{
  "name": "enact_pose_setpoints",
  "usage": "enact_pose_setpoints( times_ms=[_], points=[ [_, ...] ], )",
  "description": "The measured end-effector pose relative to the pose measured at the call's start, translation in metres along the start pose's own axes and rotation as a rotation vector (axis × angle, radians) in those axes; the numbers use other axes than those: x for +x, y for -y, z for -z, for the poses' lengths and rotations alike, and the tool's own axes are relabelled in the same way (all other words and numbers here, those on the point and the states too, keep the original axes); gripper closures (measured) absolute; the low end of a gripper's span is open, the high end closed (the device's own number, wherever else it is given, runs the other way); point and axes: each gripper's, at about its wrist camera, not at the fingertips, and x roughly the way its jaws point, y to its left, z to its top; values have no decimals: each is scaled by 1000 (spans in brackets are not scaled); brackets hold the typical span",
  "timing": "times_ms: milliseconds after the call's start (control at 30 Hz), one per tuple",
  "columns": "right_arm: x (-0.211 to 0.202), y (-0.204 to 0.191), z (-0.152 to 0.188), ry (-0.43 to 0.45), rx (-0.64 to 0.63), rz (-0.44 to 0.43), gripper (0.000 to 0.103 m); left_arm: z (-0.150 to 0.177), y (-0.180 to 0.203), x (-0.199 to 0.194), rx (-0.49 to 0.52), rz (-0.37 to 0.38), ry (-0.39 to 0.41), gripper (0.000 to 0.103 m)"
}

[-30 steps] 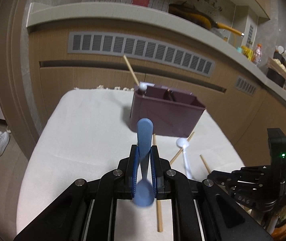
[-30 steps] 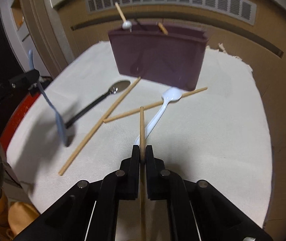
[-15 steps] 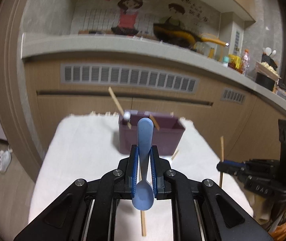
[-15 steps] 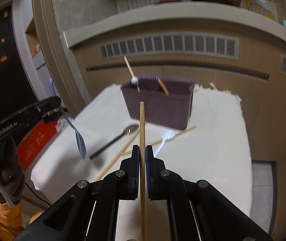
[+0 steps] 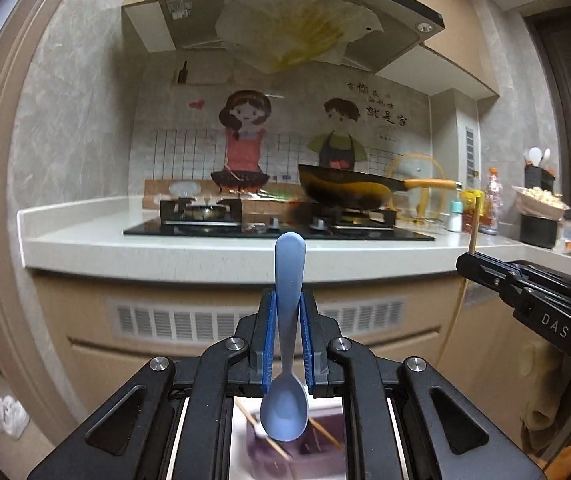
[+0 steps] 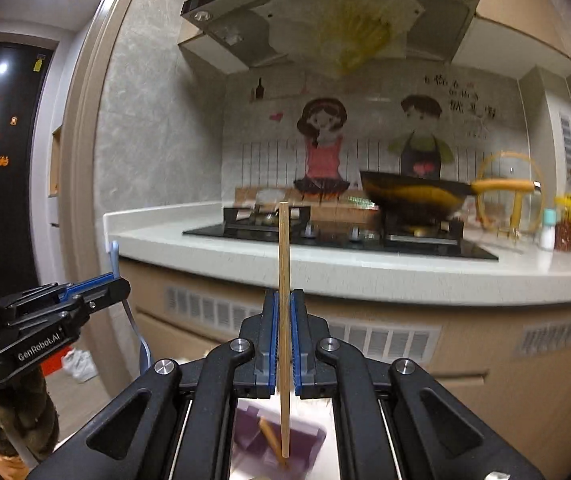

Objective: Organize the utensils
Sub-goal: 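Lift the blue spoon and chopstick up and carry them over the purple caddy, then drop the blue spoon and chopstick into the caddy by opening both grippers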

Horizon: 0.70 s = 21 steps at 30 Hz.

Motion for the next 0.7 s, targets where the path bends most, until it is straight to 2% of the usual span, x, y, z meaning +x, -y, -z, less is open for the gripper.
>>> enact_pose_setpoints(
  times_ms=[100, 200, 300, 433, 533, 633, 700],
  points=[
    [35, 3, 10, -12, 1, -2, 97, 9, -7, 36, -23, 1, -31, 91],
    [71, 6, 37, -75, 16, -15, 97, 29, -11, 68, -63, 36, -92, 91],
    [99, 10, 69, -149, 30, -29, 97, 61, -13, 105, -73, 45, -160, 91],
    [138, 11, 120, -304, 42, -45, 97, 104, -16, 141, -124, 80, -295, 91],
    [155, 12, 150, -396, 54, -66, 97, 135, -13, 161, -129, 89, -386, 91],
    [164, 12, 170, -450, 47, -72, 95, 161, -9, 176, -124, 93, -473, 89],
    [167, 11, 180, -483, 40, -72, 94, 170, -10, 180, -145, 97, -502, 89]
  ],
)
